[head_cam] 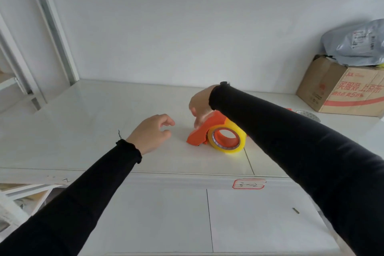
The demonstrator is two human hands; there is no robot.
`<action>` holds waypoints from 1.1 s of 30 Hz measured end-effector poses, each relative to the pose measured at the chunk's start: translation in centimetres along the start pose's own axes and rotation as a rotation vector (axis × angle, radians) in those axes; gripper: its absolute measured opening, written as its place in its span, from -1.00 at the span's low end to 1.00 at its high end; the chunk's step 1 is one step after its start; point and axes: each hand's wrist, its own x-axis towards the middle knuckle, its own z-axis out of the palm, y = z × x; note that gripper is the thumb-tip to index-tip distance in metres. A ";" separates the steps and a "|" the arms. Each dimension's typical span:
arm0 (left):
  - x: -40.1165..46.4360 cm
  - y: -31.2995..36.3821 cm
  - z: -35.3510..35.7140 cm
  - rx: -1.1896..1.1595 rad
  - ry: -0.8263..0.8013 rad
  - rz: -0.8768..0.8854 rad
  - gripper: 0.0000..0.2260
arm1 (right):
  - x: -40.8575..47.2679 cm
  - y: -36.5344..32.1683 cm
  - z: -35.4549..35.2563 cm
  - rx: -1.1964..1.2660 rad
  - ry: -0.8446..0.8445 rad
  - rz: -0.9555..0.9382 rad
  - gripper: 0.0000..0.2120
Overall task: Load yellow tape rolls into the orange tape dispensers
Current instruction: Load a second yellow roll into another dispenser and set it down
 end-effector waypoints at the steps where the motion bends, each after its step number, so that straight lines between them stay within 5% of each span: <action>1: 0.0 -0.1 0.0 -0.002 0.002 0.008 -0.72 | -0.2 0.7 0.0 0.010 -0.014 0.023 -0.47; 8: 0.9 -0.1 0.6 0.015 -0.015 0.028 -0.72 | -0.9 2.6 1.8 0.169 0.004 0.062 -0.80; 14: 1.3 0.4 0.6 0.036 -0.032 0.039 -0.72 | 0.4 1.5 3.6 0.110 0.145 0.075 -0.67; 20: 0.9 0.0 0.1 0.029 -0.021 0.035 -0.73 | 1.2 1.5 1.5 0.446 0.064 0.053 -0.55; 23: 0.8 -0.1 0.0 0.026 -0.025 0.033 -0.72 | 1.7 0.6 1.5 0.335 -0.055 0.060 -0.48; 29: 0.5 -0.3 -0.5 0.016 -0.011 0.030 -0.74 | 0.1 1.6 0.5 0.097 -0.110 0.091 -0.60; 33: 0.5 -0.2 -0.4 0.022 -0.017 0.029 -0.73 | 0.4 2.7 1.7 0.220 -0.038 0.089 -0.93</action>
